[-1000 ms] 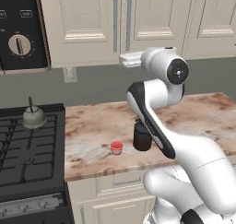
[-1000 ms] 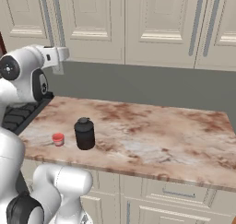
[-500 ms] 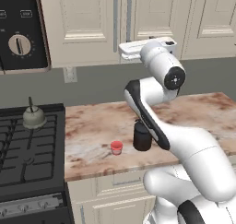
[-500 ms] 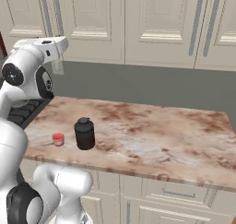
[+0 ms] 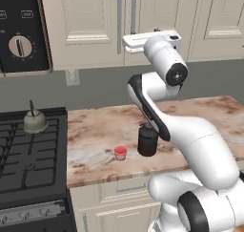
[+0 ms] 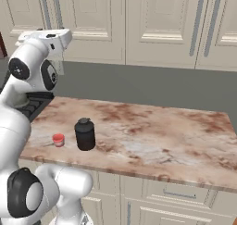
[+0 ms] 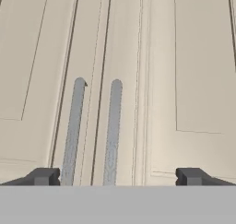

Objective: Pick the pan from the cabinet and place it on the stove. Then turn on the stove burner for the pan.

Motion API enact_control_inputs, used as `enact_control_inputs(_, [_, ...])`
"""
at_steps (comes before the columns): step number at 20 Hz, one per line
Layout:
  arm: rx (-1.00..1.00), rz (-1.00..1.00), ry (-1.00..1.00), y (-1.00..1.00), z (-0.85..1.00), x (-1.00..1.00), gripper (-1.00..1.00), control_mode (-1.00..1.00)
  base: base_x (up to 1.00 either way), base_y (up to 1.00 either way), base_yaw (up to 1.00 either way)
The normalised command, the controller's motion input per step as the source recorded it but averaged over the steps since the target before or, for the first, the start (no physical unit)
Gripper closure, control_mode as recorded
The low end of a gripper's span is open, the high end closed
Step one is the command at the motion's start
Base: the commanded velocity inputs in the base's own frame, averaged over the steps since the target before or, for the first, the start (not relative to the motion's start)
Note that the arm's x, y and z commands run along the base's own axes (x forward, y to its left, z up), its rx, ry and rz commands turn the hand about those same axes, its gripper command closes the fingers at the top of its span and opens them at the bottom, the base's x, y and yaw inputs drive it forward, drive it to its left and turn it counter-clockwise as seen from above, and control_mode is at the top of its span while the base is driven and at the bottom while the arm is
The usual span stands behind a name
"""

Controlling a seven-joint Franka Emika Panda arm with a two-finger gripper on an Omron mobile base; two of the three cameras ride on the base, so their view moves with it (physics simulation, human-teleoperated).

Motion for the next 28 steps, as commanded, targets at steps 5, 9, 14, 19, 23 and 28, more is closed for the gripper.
enact_control_inputs(5, [0.02,-0.08,0.05,0.02,0.00,0.47,-1.00,-1.00,0.00,0.00,0.00])
enact_control_inputs(9, [0.00,-0.03,0.01,0.12,0.00,0.40,-1.00,-1.00,0.00,0.00,0.00])
enact_control_inputs(14, [0.00,0.00,0.00,0.16,0.00,0.28,-1.00,-1.00,0.00,0.00,0.00])
enact_control_inputs(19, [0.00,0.00,0.00,0.08,-0.03,0.32,-1.00,-1.00,0.00,0.00,0.00])
enact_control_inputs(23, [0.00,0.00,0.00,0.01,-0.07,0.33,-1.00,-1.00,0.00,0.00,0.00])
enact_control_inputs(28, [0.01,0.00,0.00,0.00,0.00,0.29,-1.00,-1.00,0.00,0.00,0.00])
